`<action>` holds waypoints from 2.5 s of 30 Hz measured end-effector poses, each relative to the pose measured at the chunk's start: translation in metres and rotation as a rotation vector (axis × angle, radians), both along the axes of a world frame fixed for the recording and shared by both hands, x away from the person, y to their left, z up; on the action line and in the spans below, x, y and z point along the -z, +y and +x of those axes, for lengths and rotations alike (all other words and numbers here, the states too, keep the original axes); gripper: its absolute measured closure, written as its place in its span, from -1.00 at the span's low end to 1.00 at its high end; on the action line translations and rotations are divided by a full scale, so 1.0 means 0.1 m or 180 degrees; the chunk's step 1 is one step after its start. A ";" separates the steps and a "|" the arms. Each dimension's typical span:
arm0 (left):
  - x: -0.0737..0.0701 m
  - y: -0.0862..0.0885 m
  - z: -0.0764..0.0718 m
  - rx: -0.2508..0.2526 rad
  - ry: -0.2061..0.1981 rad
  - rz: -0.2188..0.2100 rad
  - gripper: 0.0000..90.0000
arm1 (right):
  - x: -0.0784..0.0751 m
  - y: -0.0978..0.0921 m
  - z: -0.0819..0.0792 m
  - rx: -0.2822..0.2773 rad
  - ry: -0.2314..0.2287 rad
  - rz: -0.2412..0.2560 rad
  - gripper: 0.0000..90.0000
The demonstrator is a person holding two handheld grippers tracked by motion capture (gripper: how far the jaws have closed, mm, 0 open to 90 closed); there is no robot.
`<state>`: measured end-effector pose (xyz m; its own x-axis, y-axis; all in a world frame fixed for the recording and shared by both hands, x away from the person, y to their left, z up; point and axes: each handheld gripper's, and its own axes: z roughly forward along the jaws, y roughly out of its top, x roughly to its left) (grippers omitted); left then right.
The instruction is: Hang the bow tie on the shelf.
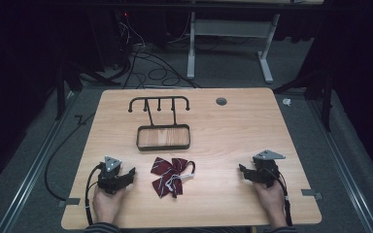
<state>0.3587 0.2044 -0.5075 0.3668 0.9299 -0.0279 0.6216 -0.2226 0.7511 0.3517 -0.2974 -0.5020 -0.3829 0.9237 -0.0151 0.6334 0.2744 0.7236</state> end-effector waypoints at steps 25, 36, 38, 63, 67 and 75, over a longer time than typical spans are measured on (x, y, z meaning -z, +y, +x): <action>-0.07 0.03 -0.02 0.0093 0.0011 -0.0071 -0.19 | 0.00 0.00 0.00 0.0009 -0.0002 0.0017 -0.24; -0.23 -0.04 -0.10 0.0318 -0.0051 -0.0112 -0.14 | 0.00 0.00 0.00 0.0011 0.0002 0.0017 -0.24; -0.27 -0.05 -0.12 0.0369 -0.0058 -0.0202 -0.11 | 0.00 0.00 0.00 0.0005 0.0004 0.0010 -0.24; -0.55 -0.46 -0.10 0.0970 -0.0035 -0.0312 -0.02 | 0.00 0.00 0.00 0.0002 0.0004 0.0011 -0.24; -0.60 -0.55 -0.07 0.1053 -0.0045 -0.0300 -0.02 | 0.00 0.00 0.00 0.0002 0.0004 0.0010 -0.24; -0.67 -0.76 0.01 0.1258 -0.0036 -0.0286 -0.02 | 0.00 0.00 0.00 0.0002 -0.0001 0.0007 -0.24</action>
<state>0.3594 0.1285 -0.4402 0.6963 0.7112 -0.0966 0.4928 -0.3759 0.7848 0.3518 -0.2976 -0.5020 -0.3823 0.9239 -0.0132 0.6334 0.2725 0.7243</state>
